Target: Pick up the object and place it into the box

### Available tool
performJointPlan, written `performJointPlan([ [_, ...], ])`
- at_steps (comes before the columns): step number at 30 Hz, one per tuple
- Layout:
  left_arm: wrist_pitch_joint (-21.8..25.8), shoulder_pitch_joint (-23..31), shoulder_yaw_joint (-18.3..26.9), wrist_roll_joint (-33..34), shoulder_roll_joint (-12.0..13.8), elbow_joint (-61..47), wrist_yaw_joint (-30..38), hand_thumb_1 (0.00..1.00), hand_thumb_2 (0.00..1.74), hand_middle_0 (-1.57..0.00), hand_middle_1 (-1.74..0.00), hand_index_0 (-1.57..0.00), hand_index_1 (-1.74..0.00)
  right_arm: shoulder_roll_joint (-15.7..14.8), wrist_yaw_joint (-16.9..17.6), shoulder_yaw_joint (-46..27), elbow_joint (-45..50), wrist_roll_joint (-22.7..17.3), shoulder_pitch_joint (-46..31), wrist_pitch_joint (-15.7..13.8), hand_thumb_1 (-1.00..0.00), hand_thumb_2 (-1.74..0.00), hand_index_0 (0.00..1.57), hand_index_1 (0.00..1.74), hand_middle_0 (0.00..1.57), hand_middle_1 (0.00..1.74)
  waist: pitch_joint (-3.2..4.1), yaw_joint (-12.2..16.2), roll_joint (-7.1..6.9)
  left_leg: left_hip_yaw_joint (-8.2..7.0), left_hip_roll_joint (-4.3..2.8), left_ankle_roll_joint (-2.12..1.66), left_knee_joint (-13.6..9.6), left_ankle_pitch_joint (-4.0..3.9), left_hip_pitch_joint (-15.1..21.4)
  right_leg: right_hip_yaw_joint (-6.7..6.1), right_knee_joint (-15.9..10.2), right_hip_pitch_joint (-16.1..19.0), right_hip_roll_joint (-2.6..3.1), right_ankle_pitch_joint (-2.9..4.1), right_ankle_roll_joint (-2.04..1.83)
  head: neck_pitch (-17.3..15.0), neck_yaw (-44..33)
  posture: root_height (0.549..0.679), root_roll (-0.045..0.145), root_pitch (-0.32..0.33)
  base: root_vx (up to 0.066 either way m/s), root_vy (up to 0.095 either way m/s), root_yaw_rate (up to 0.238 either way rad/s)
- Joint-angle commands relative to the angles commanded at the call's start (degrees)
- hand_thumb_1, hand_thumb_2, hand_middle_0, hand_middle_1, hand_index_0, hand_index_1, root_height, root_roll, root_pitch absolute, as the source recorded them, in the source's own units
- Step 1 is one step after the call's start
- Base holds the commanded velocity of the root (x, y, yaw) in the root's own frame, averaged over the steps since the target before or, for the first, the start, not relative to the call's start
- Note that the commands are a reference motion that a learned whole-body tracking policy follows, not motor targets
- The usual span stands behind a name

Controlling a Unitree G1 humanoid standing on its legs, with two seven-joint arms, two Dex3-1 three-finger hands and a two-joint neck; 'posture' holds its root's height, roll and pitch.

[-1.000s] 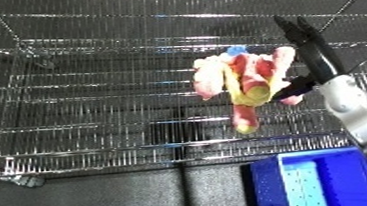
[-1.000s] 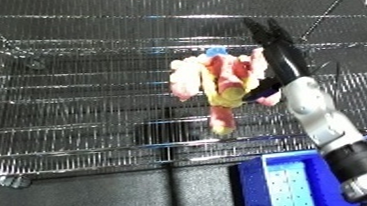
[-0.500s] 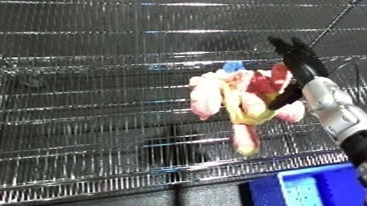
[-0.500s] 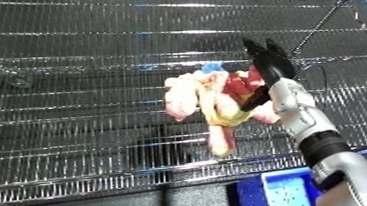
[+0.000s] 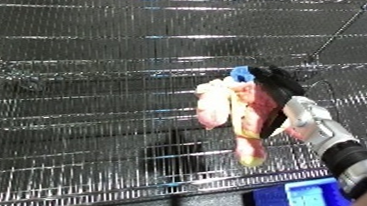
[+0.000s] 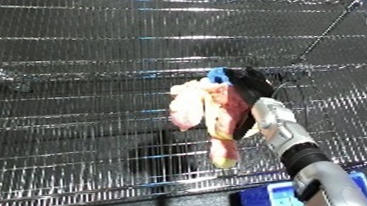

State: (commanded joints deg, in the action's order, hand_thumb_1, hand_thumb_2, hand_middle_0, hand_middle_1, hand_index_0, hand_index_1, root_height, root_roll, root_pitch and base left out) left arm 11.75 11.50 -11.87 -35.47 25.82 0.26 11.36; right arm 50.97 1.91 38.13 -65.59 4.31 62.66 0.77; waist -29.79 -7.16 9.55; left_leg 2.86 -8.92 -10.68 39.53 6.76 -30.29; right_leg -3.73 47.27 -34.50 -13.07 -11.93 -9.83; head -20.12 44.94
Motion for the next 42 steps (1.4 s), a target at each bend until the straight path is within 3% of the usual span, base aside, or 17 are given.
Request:
performJointPlan([
  [2, 0.03, 0.07, 0.00, 0.00, -0.07, -0.03, -0.10, 1.00, 1.74, -1.57, -1.74, -1.57, -1.74, -0.17, -0.55, -0.03, -0.09, 0.01, -0.83, 0.05, 0.00, 0.00, 0.00, 0.00, 0.00, 0.00, 0.00, -0.05, -0.04, 0.04, -0.11, -0.02, -0.01, 0.05, -0.10, 0.05, 0.11, -0.12, 0.04, -0.07, -0.03, -0.28, -0.11, 0.615, 0.048, 0.016, 0.015, -0.012, 0.008],
  [10, 0.22, -0.04, 0.32, 0.22, -0.48, 0.03, -0.14, 1.00, 1.74, -1.57, -1.74, -1.57, -1.74, -1.15, -2.15, -0.60, -0.13, 0.12, -3.69, 0.13, -0.40, -0.70, 0.63, 0.70, 0.63, 0.70, 0.00, 0.26, -0.40, 0.03, -0.58, -0.10, 0.17, 0.29, -0.17, 0.19, 0.28, -0.12, 0.14, -0.25, -0.09, -0.96, -0.88, 0.614, 0.047, 0.018, 0.007, -0.006, -0.010],
  [22, 0.20, 0.07, 1.33, -0.89, -0.57, 1.25, -0.07, 1.00, 1.74, -1.57, -1.74, -1.57, -1.74, -1.84, -0.59, -1.77, 1.30, 0.00, -4.48, 0.23, -1.00, -1.74, 1.57, 1.74, 1.57, 1.74, 0.00, 1.09, -1.17, -0.20, -1.09, -0.33, 0.30, 0.54, 1.44, 0.01, 0.52, 1.59, 0.29, -0.78, -0.01, -2.85, -0.77, 0.613, 0.048, -0.009, -0.001, 0.001, -0.019],
  [35, -0.19, -1.05, 1.17, -0.38, -0.17, 2.36, -0.47, 1.00, 1.74, -1.57, -1.74, -1.57, -1.74, -0.70, 1.47, -4.09, 2.88, -1.28, -5.40, -0.26, -1.00, -1.74, 1.57, 1.74, 1.57, 1.74, 0.00, 1.73, -1.49, -0.48, -1.29, -0.27, -0.14, 0.22, 3.71, 0.22, 0.30, 4.17, -0.15, -0.71, -0.06, -4.41, 0.51, 0.615, 0.051, -0.047, -0.017, -0.002, 0.009],
  [42, -0.39, -1.76, 1.49, 0.14, -0.45, 3.67, -0.46, 1.00, 1.74, -1.57, -1.74, -1.57, -1.74, 1.93, 2.46, -8.08, 9.52, -5.43, -8.64, -1.09, -1.00, -1.74, 1.57, 1.74, 1.57, 1.74, 0.00, 3.19, -2.21, -1.28, -1.55, -0.29, -1.86, 0.05, 6.92, 0.64, -1.49, 7.50, -0.46, -0.51, -0.13, -4.20, 1.82, 0.620, 0.053, -0.076, -0.026, 0.004, -0.017],
])
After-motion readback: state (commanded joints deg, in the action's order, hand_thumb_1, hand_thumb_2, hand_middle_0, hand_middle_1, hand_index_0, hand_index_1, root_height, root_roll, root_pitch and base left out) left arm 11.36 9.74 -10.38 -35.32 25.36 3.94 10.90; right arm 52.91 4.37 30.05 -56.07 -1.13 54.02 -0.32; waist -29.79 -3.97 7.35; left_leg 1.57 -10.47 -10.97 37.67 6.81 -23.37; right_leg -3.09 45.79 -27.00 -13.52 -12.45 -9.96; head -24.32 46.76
